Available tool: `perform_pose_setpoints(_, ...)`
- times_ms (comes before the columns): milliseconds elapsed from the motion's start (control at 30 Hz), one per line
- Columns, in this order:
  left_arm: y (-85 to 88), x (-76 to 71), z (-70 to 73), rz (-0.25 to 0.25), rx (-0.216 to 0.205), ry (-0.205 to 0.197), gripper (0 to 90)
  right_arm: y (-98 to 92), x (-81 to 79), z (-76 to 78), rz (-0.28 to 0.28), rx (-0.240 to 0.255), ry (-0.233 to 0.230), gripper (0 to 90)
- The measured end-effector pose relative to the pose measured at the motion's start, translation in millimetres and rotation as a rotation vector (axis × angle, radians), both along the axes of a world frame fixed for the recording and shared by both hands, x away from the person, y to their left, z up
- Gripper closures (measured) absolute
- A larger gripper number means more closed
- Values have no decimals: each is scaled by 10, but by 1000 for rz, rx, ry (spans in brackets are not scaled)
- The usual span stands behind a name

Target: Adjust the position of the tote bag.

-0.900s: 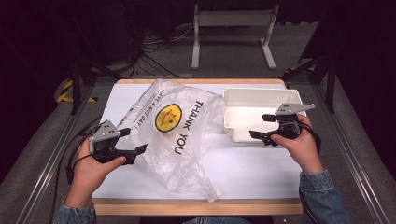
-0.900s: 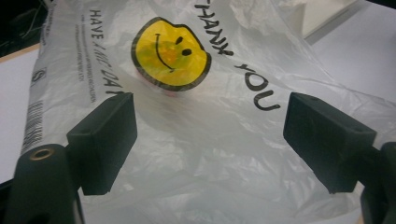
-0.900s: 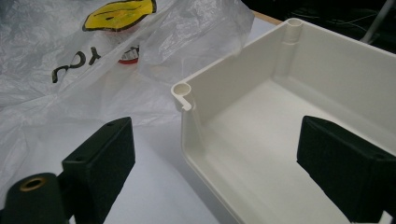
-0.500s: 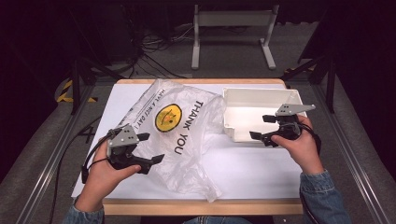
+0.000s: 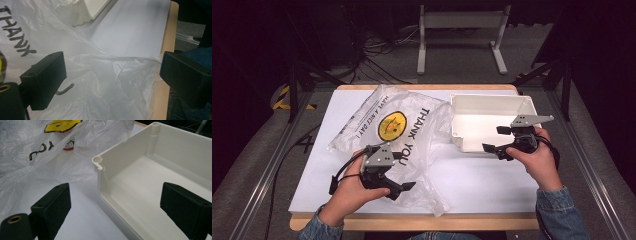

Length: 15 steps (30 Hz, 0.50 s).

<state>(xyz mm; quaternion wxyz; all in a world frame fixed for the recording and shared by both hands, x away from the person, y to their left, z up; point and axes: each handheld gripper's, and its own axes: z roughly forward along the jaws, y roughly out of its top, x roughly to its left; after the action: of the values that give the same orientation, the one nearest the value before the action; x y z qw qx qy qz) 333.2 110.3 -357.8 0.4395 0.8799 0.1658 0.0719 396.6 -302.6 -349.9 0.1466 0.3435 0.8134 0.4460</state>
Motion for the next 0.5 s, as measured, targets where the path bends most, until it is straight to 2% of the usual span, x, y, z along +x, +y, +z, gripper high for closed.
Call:
perform_pose_setpoints(133,-102,34,-91,-11,23,20,65,-16,-25,-7,-6,0,4,95)
perform_pose_setpoints(233,-205,61,-205,-21,69,32,66,-23,-39,-13,-6,4,6,92)
perform_pose_setpoints(500,-338,99,-382,-51,153,28,71,-46,-40,-40,-8,12,18,89)
